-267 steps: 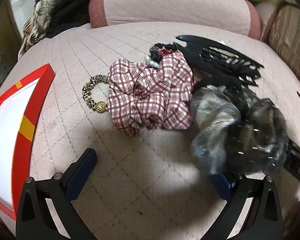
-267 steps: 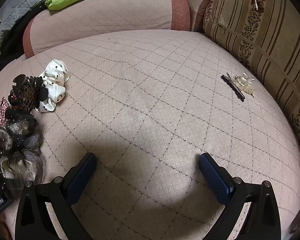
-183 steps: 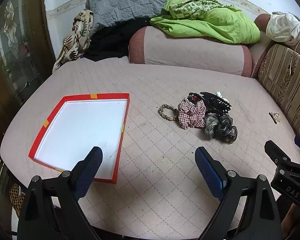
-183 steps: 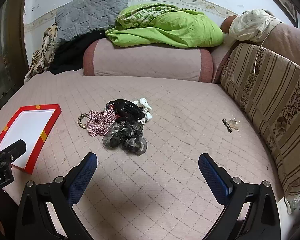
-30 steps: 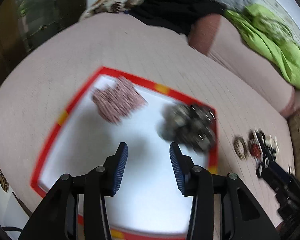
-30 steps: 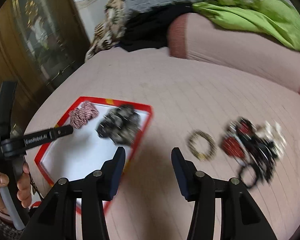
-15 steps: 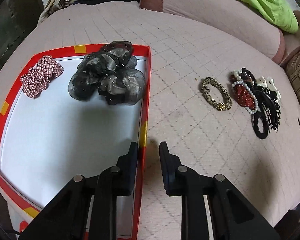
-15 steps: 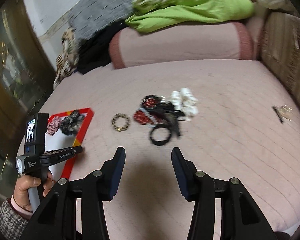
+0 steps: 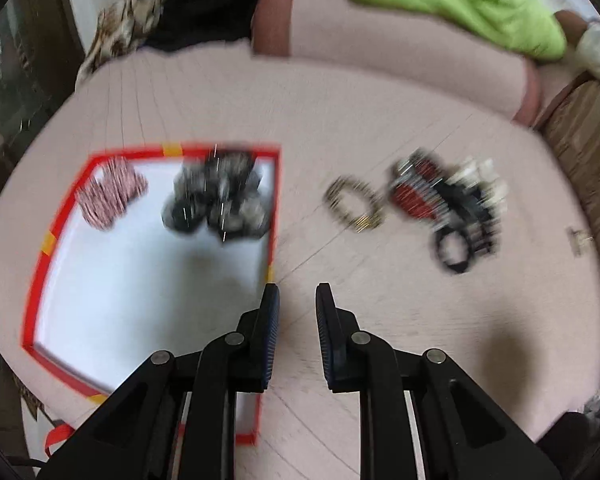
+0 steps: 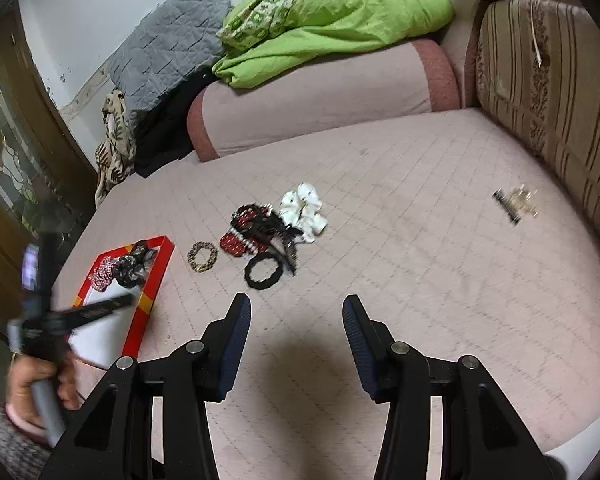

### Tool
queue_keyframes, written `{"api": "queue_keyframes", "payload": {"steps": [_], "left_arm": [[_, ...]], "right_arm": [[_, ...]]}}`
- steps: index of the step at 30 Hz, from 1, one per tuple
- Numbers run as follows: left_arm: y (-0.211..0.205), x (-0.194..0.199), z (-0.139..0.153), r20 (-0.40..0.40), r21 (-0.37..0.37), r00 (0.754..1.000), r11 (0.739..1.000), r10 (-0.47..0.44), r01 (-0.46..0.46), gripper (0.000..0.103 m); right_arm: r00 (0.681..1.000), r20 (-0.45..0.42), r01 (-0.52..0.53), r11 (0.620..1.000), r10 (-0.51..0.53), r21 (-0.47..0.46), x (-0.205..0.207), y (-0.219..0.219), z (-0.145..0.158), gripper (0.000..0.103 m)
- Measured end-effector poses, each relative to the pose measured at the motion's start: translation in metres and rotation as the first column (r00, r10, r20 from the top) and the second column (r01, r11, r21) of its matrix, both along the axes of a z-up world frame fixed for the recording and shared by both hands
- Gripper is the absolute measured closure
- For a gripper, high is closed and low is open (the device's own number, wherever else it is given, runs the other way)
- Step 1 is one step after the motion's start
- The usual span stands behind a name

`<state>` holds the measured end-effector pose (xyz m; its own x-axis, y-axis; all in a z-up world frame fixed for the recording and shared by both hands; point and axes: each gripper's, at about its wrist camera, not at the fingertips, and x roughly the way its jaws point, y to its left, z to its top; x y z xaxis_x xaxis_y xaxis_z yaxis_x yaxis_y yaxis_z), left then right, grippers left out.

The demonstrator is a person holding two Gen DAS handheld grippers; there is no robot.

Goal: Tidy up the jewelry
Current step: 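Move both open tools back to the accessory pile, then grasp a black beaded hair tie with the left tool while the right tool grasps the white polka-dot scrunchie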

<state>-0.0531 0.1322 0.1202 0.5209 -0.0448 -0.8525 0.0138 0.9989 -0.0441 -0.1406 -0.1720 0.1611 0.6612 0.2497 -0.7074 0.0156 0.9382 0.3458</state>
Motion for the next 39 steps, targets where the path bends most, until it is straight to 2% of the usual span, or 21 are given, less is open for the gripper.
{"api": "queue_keyframes", "payload": {"steps": [3,6,10,12,14,15,17,19,21,23,25,27,28,29,31,32,35,39], "left_arm": [[-0.012,-0.015,0.059,0.097,-0.035,0.995,0.999,-0.038,0.042,0.085],[-0.022,-0.025,0.119,0.170,-0.047,0.981,0.994,-0.089,0.098,0.084],[-0.024,-0.025,0.201,0.259,-0.001,0.958,0.992,-0.124,0.129,0.079],[-0.021,-0.017,0.239,0.286,0.016,0.951,0.993,-0.120,0.120,0.073],[-0.019,-0.006,0.271,0.310,0.051,0.944,0.994,-0.111,0.100,0.052],[-0.018,0.001,0.285,0.332,0.089,0.938,0.993,-0.102,0.077,0.050],[-0.019,0.019,0.302,0.367,0.154,0.926,0.988,-0.084,0.029,0.043],[-0.021,0.044,0.305,0.377,0.180,0.923,0.984,-0.072,0.003,0.033],[-0.020,0.066,0.289,0.368,0.154,0.928,0.988,-0.059,0.002,0.032],[-0.020,0.087,0.254,0.327,0.101,0.944,0.995,-0.039,0.006,0.032],[-0.019,0.106,0.203,0.259,0.039,0.966,0.999,-0.023,0.014,0.032],[-0.020,0.126,0.143,0.156,-0.021,0.987,0.999,-0.027,0.030,0.032],[-0.022,0.134,0.117,0.109,-0.054,0.994,0.998,-0.028,0.034,0.035],[-0.024,0.143,0.090,0.063,-0.086,0.998,0.996,-0.029,0.034,0.043],[-0.031,0.158,0.040,-0.029,-0.135,0.999,0.990,-0.036,0.031,0.054],[-0.035,0.167,0.014,-0.076,-0.167,0.996,0.985,-0.047,0.034,0.055],[-0.047,0.180,-0.029,-0.129,-0.197,0.989,0.980,-0.068,0.041,0.056],[-0.068,0.196,-0.061,-0.150,-0.251,0.981,0.965,-0.120,0.080,0.056]], "right_arm": [[0.999,0.037,-0.007,0.999,0.008,-0.046,0.001,-0.009,0.024,0.051],[0.995,0.100,0.001,0.995,0.009,-0.099,0.004,-0.025,0.062,0.051],[0.981,0.194,0.034,0.985,-0.001,-0.168,0.019,-0.049,0.135,0.046],[0.971,0.237,0.047,0.976,0.005,-0.212,0.027,-0.055,0.169,0.036],[0.958,0.286,0.063,0.957,0.021,-0.283,0.038,-0.057,0.203,0.030],[0.952,0.305,0.074,0.945,0.029,-0.319,0.042,-0.057,0.216,0.025],[0.942,0.331,0.093,0.916,0.045,-0.391,0.056,-0.055,0.237,0.018],[0.943,0.329,0.103,0.901,0.046,-0.422,0.073,-0.055,0.244,0.015],[0.952,0.303,0.094,0.906,0.039,-0.413,0.089,-0.059,0.233,0.014],[0.967,0.251,0.069,0.925,0.029,-0.373,0.106,-0.061,0.202,0.014],[0.983,0.184,0.040,0.950,0.018,-0.310,0.123,-0.060,0.156,0.014],[0.993,0.116,0.009,0.967,0.021,-0.254,0.134,-0.059,0.113,0.017],[0.996,0.083,-0.005,0.976,0.023,-0.219,0.139,-0.056,0.089,0.022],[0.998,0.046,-0.022,0.983,0.031,-0.181,0.145,-0.053,0.063,0.024],[0.998,-0.025,-0.052,0.993,0.050,-0.107,0.157,-0.044,0.015,0.031],[0.997,-0.051,-0.061,0.994,0.057,-0.085,0.162,-0.040,-0.002,0.033],[0.990,-0.112,-0.090,0.995,0.086,-0.032,0.177,-0.026,-0.048,0.035],[0.983,-0.143,-0.110,0.994,0.112,0.023,0.193,-0.015,-0.080,0.035]]}}
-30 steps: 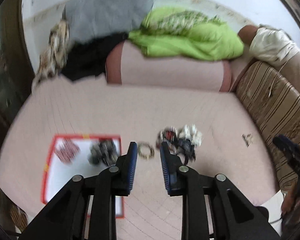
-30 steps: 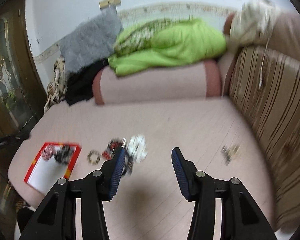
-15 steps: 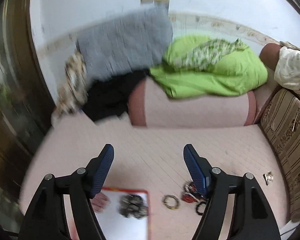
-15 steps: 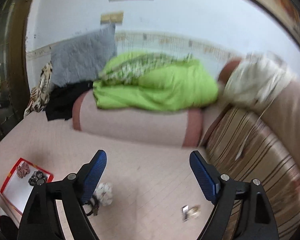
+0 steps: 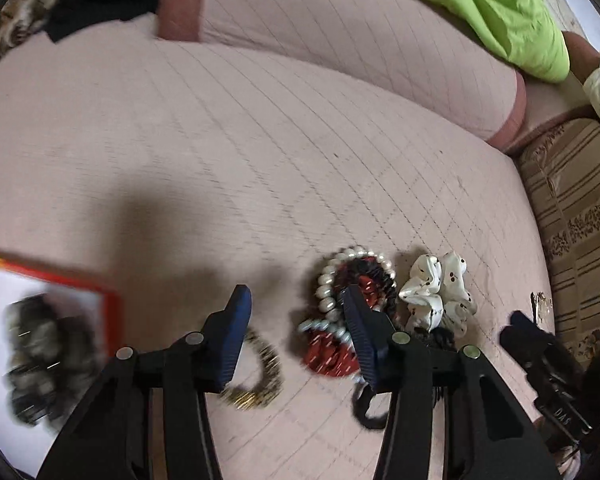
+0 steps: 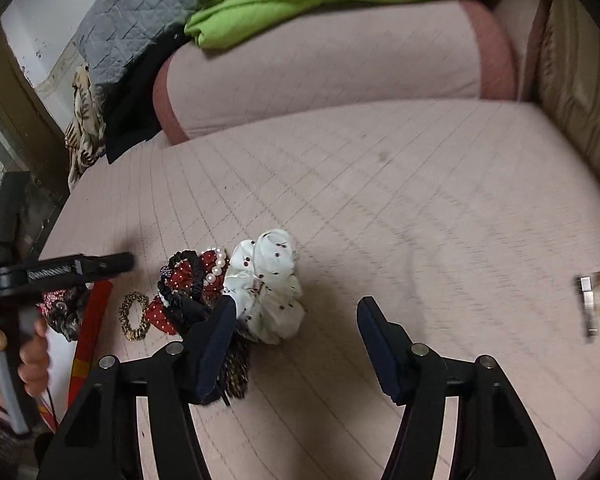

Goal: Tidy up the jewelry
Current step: 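Grasp a black beaded hair tie with the left tool while the right tool grasps the white polka-dot scrunchie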

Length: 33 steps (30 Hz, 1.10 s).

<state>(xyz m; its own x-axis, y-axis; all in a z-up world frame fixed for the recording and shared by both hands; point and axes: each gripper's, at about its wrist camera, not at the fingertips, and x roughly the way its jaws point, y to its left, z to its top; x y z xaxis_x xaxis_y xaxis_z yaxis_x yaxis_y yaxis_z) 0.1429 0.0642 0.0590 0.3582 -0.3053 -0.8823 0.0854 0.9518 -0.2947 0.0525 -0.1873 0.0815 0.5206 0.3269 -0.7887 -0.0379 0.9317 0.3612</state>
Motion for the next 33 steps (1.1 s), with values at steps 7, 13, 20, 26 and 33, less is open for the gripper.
{"api": "queue_keyframes", "payload": {"steps": [7,13,20,26,33], "left_arm": [[-0.029,0.014,-0.023,-0.018,-0.022,0.997,0.997,-0.072,0.072,0.057],[-0.032,0.009,-0.015,-0.001,-0.026,0.997,0.997,-0.078,0.078,0.090],[-0.017,-0.028,0.029,0.060,-0.087,0.997,0.994,-0.054,0.059,0.090],[-0.003,-0.076,0.073,0.128,-0.127,0.991,0.991,-0.035,0.052,0.090],[0.031,-0.143,0.106,0.183,-0.119,0.983,0.993,0.014,0.008,0.090]], "right_arm": [[1.000,-0.017,-0.014,1.000,0.014,0.020,0.024,0.012,-0.022,0.037],[0.998,-0.058,-0.016,0.998,0.019,0.054,0.032,0.010,-0.030,0.095],[1.000,-0.002,-0.002,0.997,0.002,0.073,0.001,0.007,0.002,0.098],[0.997,0.073,0.014,0.998,-0.019,0.064,-0.041,0.004,0.048,0.098],[0.990,0.142,-0.001,0.996,-0.011,0.087,-0.098,0.011,0.091,0.098]]}}
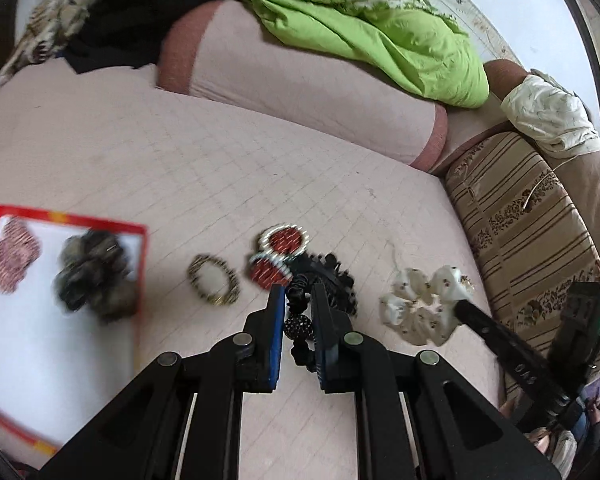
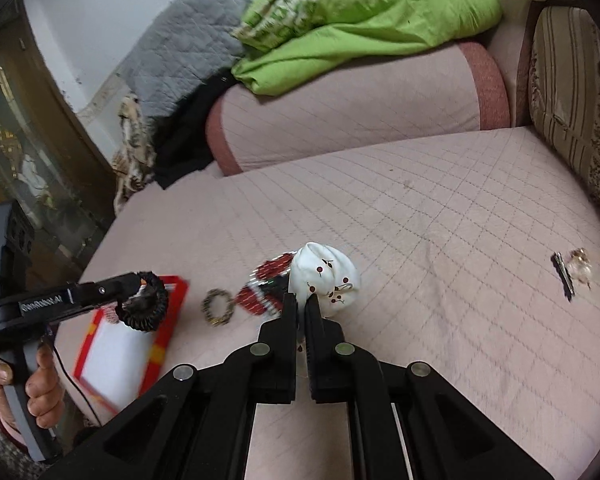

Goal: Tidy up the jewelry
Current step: 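Grasp a black beaded hair tie with the left tool while the right tool grasps the white polka-dot scrunchie, then carry both items to the tray and open the right tool over it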

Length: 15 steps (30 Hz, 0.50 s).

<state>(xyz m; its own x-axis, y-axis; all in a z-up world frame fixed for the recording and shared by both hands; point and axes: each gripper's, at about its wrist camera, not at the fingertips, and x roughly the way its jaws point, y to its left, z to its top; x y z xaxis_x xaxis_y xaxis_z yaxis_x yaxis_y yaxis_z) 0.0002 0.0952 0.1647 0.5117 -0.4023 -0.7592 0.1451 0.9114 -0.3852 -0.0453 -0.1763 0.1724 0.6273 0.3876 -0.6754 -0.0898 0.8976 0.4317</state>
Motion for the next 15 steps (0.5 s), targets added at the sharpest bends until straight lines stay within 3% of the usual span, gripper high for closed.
{"api": "queue_keyframes", "payload": {"steps": [6,15], "left_arm": [[0.035,-0.054,0.004,0.017,0.047,0.996,0.995,0.087,-0.088,0.090],[0.088,-0.106,0.001,0.063,0.132,0.978,0.970,0.200,-0.206,0.090]], "right_arm": [[1.000,0.020,-0.018,1.000,0.018,0.020,-0.038,0.016,0.017,0.098],[0.997,0.038,-0.071,0.997,0.071,-0.003,-0.079,0.061,0.031,0.098]]}}
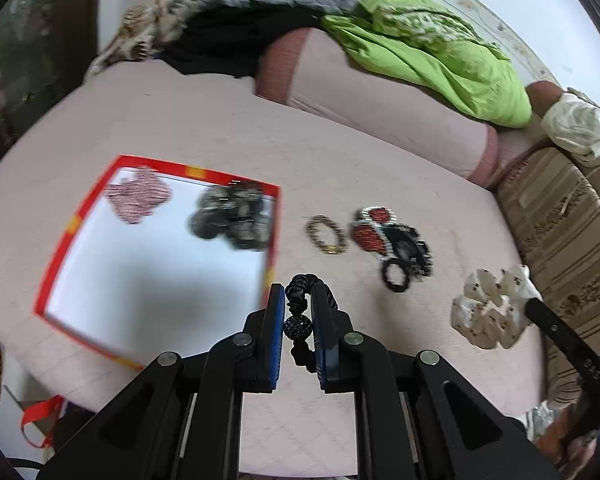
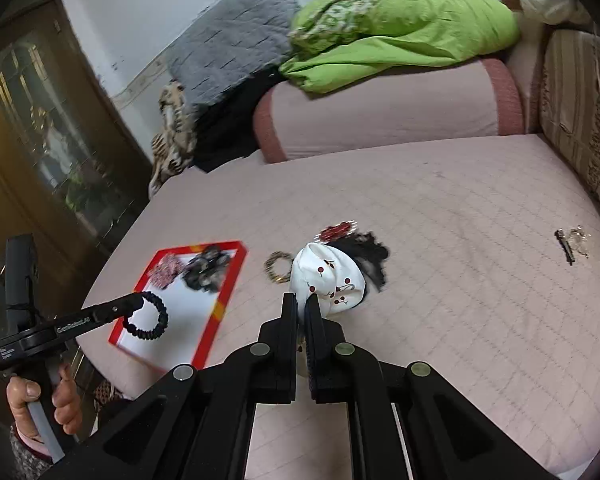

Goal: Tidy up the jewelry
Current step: 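Carry both items to the tray and open the right tool over it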

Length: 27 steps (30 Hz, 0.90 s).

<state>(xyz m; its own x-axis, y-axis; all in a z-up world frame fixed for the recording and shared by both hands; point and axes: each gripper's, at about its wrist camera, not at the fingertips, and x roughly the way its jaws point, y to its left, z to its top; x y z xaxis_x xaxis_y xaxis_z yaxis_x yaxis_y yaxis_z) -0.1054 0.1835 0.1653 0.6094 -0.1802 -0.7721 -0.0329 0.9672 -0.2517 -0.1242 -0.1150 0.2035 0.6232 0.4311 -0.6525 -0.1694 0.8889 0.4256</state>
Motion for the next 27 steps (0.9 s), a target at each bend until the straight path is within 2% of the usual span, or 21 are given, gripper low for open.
{"api": "queue_keyframes", "payload": {"steps": [7,14,22,27], "left_arm": [[0.037,-0.019,-0.002,0.019,0.031,0.998,0.997,0.067,-0.068,0.090],[0.084,-0.020,-0.016,0.001,0.040,0.987,0.986,0.161,-0.161,0.090],[0.151,-0.016,-0.046,-0.062,-0.015,0.958,0.960,0.279,-0.280,0.090],[0.175,-0.015,-0.058,-0.073,-0.033,0.945,0.946,0.319,-0.322,0.090]], "right_arm": [[0.995,0.003,-0.096,0.995,0.096,-0.025,-0.011,0.053,0.006,0.098],[0.978,-0.031,-0.209,0.976,0.208,-0.059,-0.010,0.112,0.000,0.098],[0.948,-0.068,-0.316,0.945,0.312,-0.079,-0.001,0.180,-0.008,0.098],[0.932,-0.067,-0.361,0.928,0.356,-0.091,0.007,0.216,-0.010,0.098]]}}
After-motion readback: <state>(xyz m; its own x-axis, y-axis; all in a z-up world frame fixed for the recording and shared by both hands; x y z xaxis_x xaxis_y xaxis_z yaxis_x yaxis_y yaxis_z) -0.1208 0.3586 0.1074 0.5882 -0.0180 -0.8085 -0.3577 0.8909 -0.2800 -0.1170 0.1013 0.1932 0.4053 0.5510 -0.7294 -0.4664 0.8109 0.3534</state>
